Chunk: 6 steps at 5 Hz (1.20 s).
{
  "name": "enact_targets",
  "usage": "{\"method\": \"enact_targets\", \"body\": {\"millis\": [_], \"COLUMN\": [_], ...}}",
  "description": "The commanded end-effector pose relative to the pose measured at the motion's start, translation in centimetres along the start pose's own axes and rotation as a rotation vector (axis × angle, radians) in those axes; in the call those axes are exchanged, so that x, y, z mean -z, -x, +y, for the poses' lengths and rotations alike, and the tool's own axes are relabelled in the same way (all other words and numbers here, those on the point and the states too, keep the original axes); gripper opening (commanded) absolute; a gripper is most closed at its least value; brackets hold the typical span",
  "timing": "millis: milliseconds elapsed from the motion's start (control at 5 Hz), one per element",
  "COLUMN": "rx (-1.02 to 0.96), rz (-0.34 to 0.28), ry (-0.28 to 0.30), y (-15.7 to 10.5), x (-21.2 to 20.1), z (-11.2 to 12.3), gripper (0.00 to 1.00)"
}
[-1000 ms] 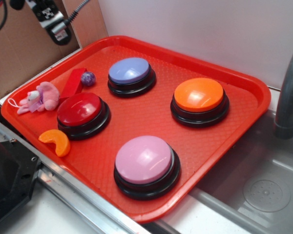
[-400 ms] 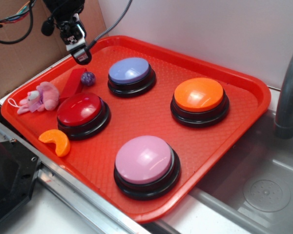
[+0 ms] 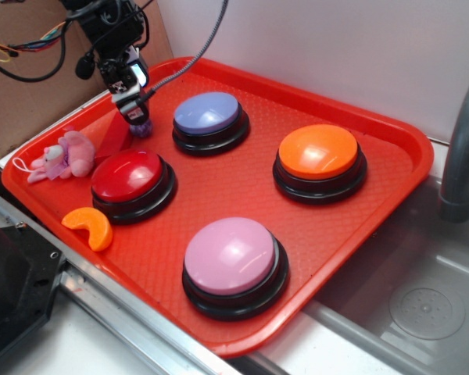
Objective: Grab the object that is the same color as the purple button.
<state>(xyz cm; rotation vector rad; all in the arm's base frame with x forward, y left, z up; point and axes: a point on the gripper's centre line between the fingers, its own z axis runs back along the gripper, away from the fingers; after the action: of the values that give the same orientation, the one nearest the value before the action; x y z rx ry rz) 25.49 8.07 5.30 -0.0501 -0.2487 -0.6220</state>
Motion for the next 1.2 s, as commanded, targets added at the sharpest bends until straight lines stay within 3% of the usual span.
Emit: {"method": "enact_targets", "body": {"millis": [0, 200, 400, 1000], "rx": [0.064, 0.091, 0.137, 0.126], "rz": [0.011, 0.017, -0.008, 0.037], "ry": [-0.093, -0.106, -0.048, -0.04], "y": [-0.3, -0.2, 0.1, 0.4], "x": [0.7, 1.1, 1.5, 3.2], "z": [1.5, 1.4, 1.2, 1.6], "gripper": [1.0, 1.0, 1.0, 1.0]}}
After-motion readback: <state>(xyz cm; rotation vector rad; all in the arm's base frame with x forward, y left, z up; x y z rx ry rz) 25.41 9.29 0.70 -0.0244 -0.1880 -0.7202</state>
